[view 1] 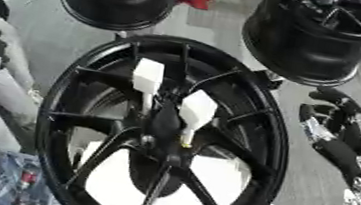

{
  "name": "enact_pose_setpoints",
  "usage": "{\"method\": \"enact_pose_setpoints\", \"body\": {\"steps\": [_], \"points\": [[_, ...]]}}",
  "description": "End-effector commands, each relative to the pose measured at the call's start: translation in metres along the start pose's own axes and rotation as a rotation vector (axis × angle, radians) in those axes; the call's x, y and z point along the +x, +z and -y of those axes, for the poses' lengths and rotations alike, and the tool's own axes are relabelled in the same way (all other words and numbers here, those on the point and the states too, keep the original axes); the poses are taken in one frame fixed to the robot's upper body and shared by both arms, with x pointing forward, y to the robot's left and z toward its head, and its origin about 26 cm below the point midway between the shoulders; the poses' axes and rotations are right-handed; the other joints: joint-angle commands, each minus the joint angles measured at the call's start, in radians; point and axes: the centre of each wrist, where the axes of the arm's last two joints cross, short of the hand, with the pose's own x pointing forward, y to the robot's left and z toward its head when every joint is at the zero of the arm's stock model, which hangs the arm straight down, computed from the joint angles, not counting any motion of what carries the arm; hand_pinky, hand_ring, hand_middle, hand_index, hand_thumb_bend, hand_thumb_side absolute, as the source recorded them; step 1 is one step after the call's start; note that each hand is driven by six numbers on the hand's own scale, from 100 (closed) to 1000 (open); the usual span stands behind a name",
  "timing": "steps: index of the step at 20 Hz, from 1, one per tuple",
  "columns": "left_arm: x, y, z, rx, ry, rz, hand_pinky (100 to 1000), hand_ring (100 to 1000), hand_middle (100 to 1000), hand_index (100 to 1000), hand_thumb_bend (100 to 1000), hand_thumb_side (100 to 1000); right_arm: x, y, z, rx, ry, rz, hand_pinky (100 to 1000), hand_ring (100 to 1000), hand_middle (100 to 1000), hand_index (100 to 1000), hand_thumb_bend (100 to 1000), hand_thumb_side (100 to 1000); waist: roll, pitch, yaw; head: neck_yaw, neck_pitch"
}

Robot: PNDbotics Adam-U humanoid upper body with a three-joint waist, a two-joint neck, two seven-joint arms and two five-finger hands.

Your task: Pull the pin out of the wheel hub.

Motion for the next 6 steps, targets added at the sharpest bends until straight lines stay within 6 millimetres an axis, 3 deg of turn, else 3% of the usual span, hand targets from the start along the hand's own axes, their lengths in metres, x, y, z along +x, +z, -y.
{"method": "enact_pose_setpoints", "body": {"steps": [1,6], "points": [[0.0089,-0.0041,-0.0015,-0.005,0.000,0.034,619,603,628,788,176,595,0.0062,-0.0032,0.0040,-0.007,0.005,0.027,636,696,743,830,293,309,0.000,-0.012,0.003,0.000,-0.002],[0.0097,-0.0039,-0.0018,-0.001,0.004,0.033,620,603,628,788,176,598,0.0063,-0.0030,0.0043,-0.007,0.005,0.027,636,696,743,830,296,307,0.001,-0.012,0.001,-0.002,-0.002]]}}
